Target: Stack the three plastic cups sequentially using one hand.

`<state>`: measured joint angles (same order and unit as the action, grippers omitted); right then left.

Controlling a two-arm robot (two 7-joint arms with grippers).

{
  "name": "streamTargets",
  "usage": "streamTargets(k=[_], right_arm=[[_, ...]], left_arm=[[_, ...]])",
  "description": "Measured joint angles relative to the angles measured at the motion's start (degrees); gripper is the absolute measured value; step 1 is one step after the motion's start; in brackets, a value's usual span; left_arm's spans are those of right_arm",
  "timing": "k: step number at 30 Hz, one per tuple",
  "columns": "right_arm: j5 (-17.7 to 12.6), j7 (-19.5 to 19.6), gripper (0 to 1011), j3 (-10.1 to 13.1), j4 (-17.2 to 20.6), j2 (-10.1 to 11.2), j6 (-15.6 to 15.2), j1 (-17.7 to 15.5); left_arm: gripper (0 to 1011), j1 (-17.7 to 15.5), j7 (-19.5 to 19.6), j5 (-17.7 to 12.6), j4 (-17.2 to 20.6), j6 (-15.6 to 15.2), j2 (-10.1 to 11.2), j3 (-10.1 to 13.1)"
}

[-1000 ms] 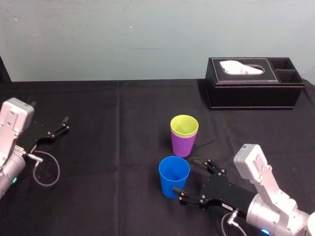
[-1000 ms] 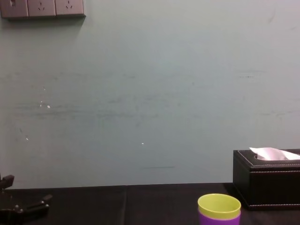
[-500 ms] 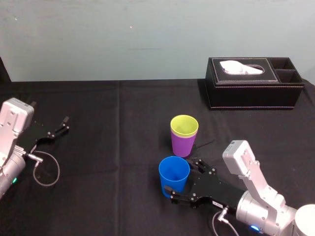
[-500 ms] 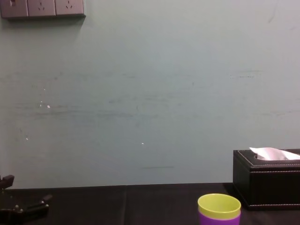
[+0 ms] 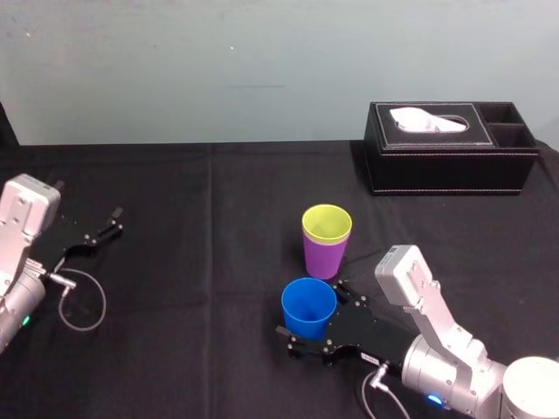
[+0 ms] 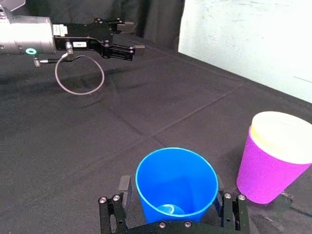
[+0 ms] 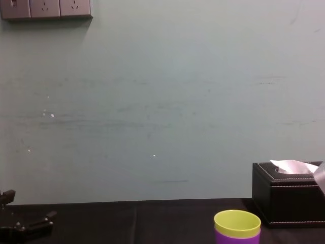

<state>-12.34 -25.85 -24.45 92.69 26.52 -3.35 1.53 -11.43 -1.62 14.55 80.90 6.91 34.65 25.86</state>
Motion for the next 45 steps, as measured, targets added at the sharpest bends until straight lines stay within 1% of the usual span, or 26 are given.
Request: streamTargets(k=[4, 7, 8, 11, 12, 15, 22, 29, 33, 35, 37, 38, 41, 42, 45], right_arm=[[0.0, 0.0, 997, 0.1, 0.0, 0.0, 0.0, -0.1], [-0.1, 0.0, 947, 0.1, 0.1, 0.1, 0.1, -0.2], [-0.1, 0.0, 907, 0.2, 0.1, 0.1, 0.1, -0.2], [-0.1, 0.0, 853, 0.2, 0.1, 0.1, 0.1, -0.2], [-0.1, 0.0, 805, 0.2, 0.1, 0.1, 0.2, -0.2], [-0.1, 0.0, 764, 0.2, 0.1, 0.2, 0.2, -0.3], [-0.2, 0.0, 734, 0.3, 0.2, 0.2, 0.2, -0.3], [-0.2, 0.0, 731, 0.3, 0.2, 0.2, 0.3, -0.3], [-0.3, 0.6, 731, 0.8, 1.6, 0.6, 0.5, -1.1], [-0.2, 1.0, 731, 1.1, 2.4, 0.8, 0.1, -1.4], [-0.2, 1.7, 731, 1.6, 4.0, 1.1, -1.0, -1.8], [-0.1, 2.2, 731, 2.0, 5.2, 1.4, -2.1, -2.1], [0.0, 2.9, 731, 2.6, 6.8, 1.8, -3.8, -2.4], [-0.1, 3.3, 731, 3.2, 8.0, 2.1, -4.9, -2.6], [-0.3, 3.8, 731, 4.2, 10.3, 2.5, -6.6, -2.8]], left_arm=[[1010, 0.0, 0.0, 0.0, 0.0, 0.0, 0.0, 0.0], [1010, 0.0, 0.0, 0.0, 0.0, 0.0, 0.0, 0.0], [1010, 0.0, 0.0, 0.0, 0.0, 0.0, 0.0, 0.0], [1010, 0.0, 0.0, 0.0, 0.0, 0.0, 0.0, 0.0], [1010, 0.0, 0.0, 0.0, 0.0, 0.0, 0.0, 0.0], [1010, 0.0, 0.0, 0.0, 0.0, 0.0, 0.0, 0.0], [1010, 0.0, 0.0, 0.0, 0.0, 0.0, 0.0, 0.0], [1010, 0.0, 0.0, 0.0, 0.0, 0.0, 0.0, 0.0], [1010, 0.0, 0.0, 0.0, 0.0, 0.0, 0.0, 0.0], [1010, 0.0, 0.0, 0.0, 0.0, 0.0, 0.0, 0.0], [1010, 0.0, 0.0, 0.0, 0.0, 0.0, 0.0, 0.0], [1010, 0.0, 0.0, 0.0, 0.0, 0.0, 0.0, 0.0], [1010, 0.0, 0.0, 0.0, 0.0, 0.0, 0.0, 0.0], [1010, 0.0, 0.0, 0.0, 0.0, 0.0, 0.0, 0.0], [1010, 0.0, 0.0, 0.0, 0.0, 0.0, 0.0, 0.0]])
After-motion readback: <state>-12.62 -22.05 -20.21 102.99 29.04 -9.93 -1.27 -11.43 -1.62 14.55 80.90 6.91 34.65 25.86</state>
